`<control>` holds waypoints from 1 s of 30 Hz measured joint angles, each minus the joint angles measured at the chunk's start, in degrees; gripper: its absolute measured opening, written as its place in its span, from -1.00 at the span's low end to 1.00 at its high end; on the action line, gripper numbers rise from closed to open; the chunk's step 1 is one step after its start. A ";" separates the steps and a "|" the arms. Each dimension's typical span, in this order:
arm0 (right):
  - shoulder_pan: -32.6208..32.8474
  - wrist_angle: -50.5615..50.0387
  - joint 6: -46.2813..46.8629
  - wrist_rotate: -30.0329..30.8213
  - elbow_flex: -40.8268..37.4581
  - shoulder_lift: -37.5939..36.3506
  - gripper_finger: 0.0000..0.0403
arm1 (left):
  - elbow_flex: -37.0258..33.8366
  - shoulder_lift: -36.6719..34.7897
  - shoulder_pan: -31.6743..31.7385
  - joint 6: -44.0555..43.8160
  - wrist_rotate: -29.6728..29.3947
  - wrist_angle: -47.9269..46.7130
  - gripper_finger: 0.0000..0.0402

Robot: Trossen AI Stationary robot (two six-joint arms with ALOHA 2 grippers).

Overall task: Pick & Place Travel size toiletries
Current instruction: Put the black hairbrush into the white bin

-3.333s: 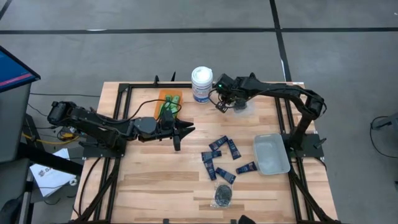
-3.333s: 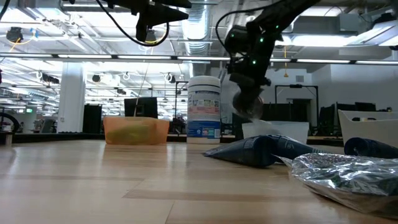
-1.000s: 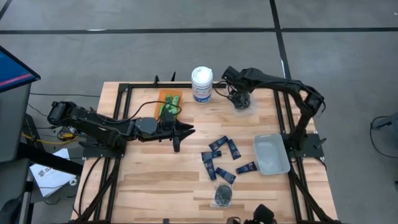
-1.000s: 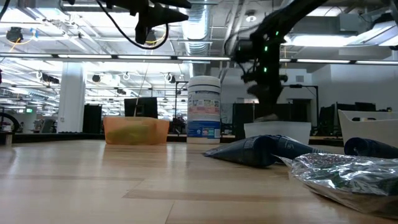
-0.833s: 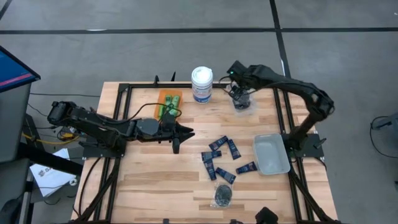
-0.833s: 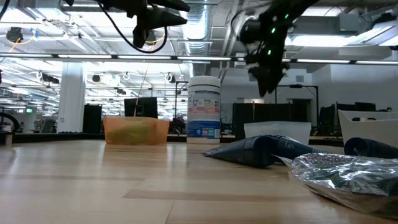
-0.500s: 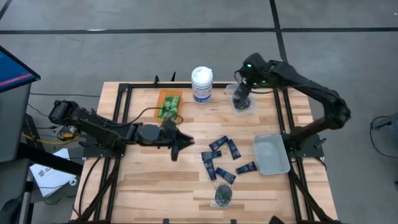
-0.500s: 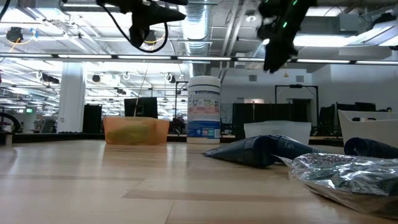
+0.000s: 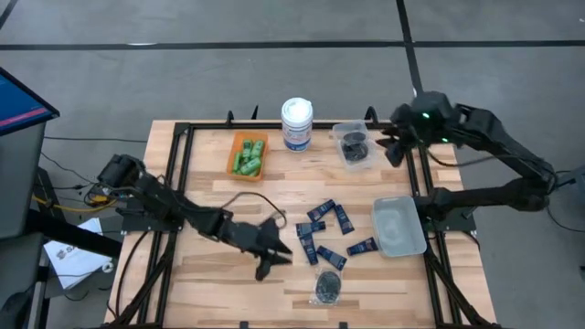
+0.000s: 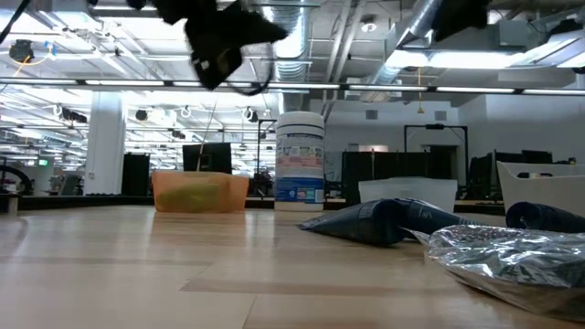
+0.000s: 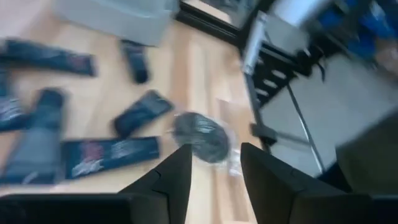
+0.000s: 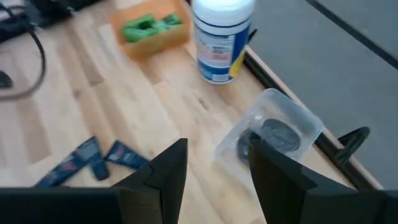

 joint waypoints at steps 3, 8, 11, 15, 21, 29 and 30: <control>3.14 -1.55 2.83 0.04 -0.02 -3.12 -0.20 | 4.61 4.54 -0.98 5.30 0.20 -0.04 -0.27; 7.72 -2.66 5.10 0.04 -0.02 -7.36 -0.22 | 10.29 10.81 -2.02 16.06 0.15 -1.16 -0.18; 9.95 -2.85 6.87 0.07 -0.02 -8.67 -0.23 | 12.04 13.55 -2.87 21.68 0.23 -1.46 -0.11; 12.36 -2.89 10.63 0.13 -0.02 -9.71 -0.24 | 13.46 15.93 -4.19 27.15 0.26 -1.20 -0.03; 14.56 -3.27 15.21 0.20 -0.04 -11.71 -0.25 | 15.76 19.38 -6.62 34.78 -1.74 -0.72 0.05; 16.43 -1.66 18.79 0.28 -2.35 -13.21 -0.29 | 21.17 27.92 -9.47 42.42 -3.84 3.28 0.07; 16.43 -1.64 19.15 0.28 -2.58 -13.21 -0.30 | 21.96 29.19 -9.56 42.51 -4.37 3.86 0.06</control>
